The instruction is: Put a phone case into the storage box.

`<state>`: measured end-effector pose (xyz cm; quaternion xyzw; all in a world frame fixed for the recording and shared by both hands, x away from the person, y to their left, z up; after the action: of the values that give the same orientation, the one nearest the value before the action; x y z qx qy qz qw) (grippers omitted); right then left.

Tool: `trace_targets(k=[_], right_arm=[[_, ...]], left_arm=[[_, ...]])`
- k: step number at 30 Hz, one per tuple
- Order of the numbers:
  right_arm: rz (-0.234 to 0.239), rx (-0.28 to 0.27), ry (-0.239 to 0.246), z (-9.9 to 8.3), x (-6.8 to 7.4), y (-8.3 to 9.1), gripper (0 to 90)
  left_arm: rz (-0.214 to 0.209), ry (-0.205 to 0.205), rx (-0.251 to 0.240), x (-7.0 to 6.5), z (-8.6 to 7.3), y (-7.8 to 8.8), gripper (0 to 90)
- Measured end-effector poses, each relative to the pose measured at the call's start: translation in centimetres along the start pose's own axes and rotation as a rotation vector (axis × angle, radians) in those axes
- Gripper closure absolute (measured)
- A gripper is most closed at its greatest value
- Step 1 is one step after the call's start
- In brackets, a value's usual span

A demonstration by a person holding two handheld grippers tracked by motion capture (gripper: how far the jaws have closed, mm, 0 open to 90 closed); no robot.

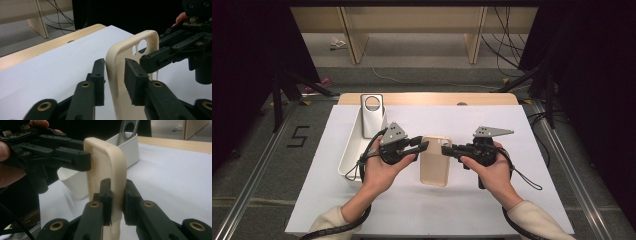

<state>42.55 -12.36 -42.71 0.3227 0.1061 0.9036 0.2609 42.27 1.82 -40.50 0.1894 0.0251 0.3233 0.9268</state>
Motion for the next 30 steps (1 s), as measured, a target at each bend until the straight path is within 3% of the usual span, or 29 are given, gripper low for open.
trace_targets(k=[4,19,24,30], right_arm=[[-0.001,-0.006,0.003,0.1,0.0,0.1,80.4],[-0.025,-0.014,0.051,0.2,0.2,-0.1,73.1],[-0.053,-0.008,0.092,0.2,0.3,-0.2,58.3],[-0.063,-0.002,0.158,0.2,0.3,-0.4,34.4]], left_arm=[[0.024,0.032,-0.008,0.2,0.1,0.0,80.8],[0.062,0.037,0.000,0.0,0.0,0.2,83.1],[0.074,0.027,-0.001,0.3,0.0,0.4,83.3],[0.105,0.019,-0.004,1.4,0.0,0.8,83.3]])
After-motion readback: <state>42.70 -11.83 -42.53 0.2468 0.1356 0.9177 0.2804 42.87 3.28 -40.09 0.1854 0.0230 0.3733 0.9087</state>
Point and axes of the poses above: each handheld gripper's, and its own axes: y roughly backward along the jaws, z roughly out of its top, x roughly to its left, the point moved 8 cm from there along -y, roughly forward along the jaws, and after that the axes turned 13 degrees about -y, right-handed, at the moved point
